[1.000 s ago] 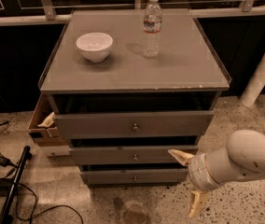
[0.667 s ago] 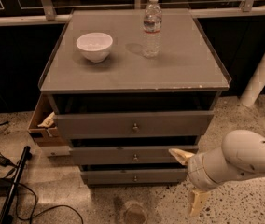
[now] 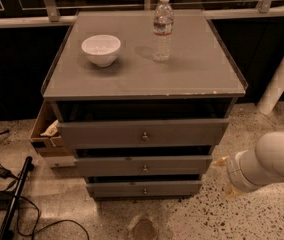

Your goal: Close top drawer

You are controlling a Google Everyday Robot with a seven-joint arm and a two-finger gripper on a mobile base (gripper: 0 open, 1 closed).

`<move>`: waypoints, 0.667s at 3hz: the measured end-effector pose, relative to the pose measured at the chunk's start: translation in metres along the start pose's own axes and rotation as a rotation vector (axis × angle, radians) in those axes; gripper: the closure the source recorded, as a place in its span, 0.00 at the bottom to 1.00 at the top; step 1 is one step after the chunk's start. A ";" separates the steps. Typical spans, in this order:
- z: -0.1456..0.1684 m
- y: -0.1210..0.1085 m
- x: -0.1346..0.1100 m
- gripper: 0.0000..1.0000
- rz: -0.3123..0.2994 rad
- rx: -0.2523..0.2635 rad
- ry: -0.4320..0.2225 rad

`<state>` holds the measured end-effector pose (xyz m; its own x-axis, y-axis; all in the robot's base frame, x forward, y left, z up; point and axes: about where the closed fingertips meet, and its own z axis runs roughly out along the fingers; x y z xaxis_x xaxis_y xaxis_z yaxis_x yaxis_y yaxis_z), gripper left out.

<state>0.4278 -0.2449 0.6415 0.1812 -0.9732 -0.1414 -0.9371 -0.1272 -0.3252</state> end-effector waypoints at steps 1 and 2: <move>-0.001 0.002 0.007 0.39 -0.012 -0.002 0.019; -0.001 0.002 0.007 0.15 -0.012 -0.002 0.019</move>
Offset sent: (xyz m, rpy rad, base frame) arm -0.0008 -0.0091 -0.0007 -0.0257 -0.0036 0.0052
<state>0.4269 -0.2522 0.6408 0.1869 -0.9750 -0.1198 -0.9354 -0.1394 -0.3250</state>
